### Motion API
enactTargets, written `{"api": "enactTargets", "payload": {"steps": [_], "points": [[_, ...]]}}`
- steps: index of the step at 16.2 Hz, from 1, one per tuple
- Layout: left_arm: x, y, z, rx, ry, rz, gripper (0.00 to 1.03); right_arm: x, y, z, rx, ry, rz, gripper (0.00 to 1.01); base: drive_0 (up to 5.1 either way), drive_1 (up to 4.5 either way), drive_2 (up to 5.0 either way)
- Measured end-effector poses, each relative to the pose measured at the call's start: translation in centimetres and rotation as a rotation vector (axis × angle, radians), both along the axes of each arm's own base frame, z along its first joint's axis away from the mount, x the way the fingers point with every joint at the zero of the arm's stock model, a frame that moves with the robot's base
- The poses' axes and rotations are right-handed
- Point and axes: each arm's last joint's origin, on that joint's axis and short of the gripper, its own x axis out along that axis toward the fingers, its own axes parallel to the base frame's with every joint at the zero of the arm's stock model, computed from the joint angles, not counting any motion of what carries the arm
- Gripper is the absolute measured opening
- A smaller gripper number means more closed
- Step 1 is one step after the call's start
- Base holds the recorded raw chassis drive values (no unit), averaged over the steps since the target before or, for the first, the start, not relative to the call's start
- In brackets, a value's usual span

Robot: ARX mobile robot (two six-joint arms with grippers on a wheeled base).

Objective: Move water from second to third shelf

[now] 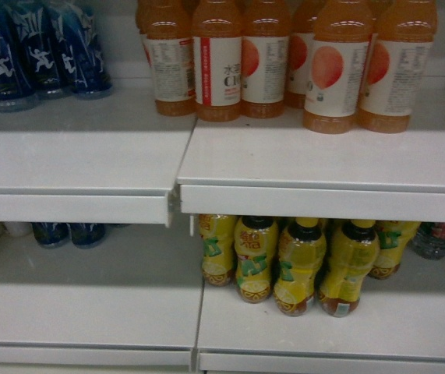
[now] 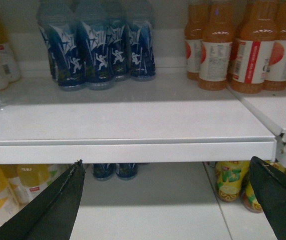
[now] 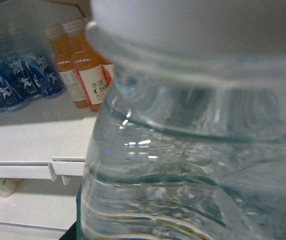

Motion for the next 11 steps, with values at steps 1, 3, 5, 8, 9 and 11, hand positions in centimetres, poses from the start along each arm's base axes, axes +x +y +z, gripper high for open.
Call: {"api": "enactTargets", "payload": {"steps": [1,3,5,8,9,11], "points": [[0.0,0.0,0.0,0.0,0.0,0.0,0.98,0.01,0.0,-0.01,0.0,0.001,0.0,0.43,-4.6,2.04,2.0],[0.0,0.0,0.0,0.0,0.0,0.0,0.98,0.01,0.0,-0.02,0.0,0.002,0.0,0.43,-4.5,2.13,2.1],[0.0,0.0,0.01,0.0,-0.001,0.0,0.98,-0.02,0.0,0.01,0.0,0.0,0.0,0.43,-4.3,2.26,2.3],[0.0,0.0,0.02,0.0,-0.002,0.0,0.98,0.01,0.01,-0.03,0.0,0.003,0.003,0.43,-4.5,2.09,2.1],[0.0,0.0,0.01,0.0,-0.001,0.0,0.98,0.01,0.01,-0.04,0.0,0.004,0.003,0.43,-4.6,2.07,2.1],[0.0,0.0,0.01,0.0,-0.001,0.0,0.98,0.0,0.01,-0.02,0.0,0.002,0.003,0.43,-4.4,2.22,2.2]]}}
